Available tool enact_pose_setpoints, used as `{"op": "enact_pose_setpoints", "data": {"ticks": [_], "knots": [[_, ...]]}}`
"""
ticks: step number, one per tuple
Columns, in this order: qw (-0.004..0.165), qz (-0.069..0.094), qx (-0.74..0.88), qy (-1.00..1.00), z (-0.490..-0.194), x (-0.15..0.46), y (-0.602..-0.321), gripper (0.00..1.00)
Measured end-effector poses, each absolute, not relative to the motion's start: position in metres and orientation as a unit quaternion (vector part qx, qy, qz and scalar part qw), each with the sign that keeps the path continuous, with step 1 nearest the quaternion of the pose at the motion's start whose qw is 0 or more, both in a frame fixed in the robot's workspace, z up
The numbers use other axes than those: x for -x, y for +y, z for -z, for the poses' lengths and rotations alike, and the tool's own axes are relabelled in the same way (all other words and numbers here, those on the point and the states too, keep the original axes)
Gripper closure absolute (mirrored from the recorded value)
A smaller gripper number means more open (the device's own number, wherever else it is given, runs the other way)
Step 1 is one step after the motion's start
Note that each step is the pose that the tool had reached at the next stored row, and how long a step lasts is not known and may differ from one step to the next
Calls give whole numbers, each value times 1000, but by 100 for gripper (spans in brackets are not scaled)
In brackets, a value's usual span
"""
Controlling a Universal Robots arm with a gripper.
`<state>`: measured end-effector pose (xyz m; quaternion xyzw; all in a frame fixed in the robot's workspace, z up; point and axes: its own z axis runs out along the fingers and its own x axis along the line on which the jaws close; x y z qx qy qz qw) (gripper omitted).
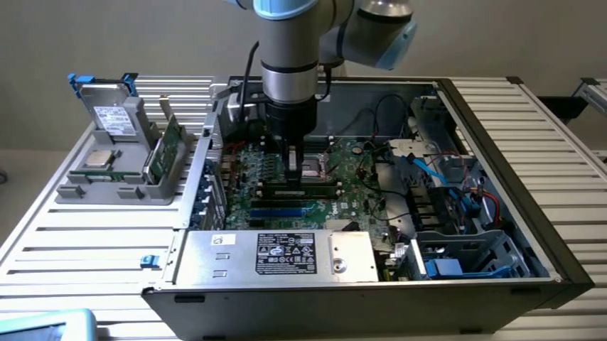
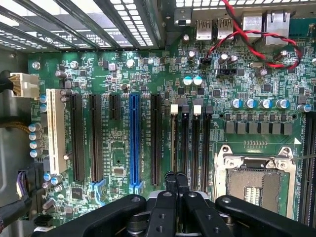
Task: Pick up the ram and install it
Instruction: 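Press down the ram until it locks into place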
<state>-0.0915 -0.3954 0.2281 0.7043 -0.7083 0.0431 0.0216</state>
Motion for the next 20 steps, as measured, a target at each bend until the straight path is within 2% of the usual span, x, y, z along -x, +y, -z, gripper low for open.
{"op": "enact_pose_setpoints", "data": {"ticks": [6,12,20], "knots": [[21,-43,-704,-708,-225,92,-395,89],[22,-42,-704,-708,-249,89,-395,89],[23,-41,-704,-708,-252,81,-395,89]]}}
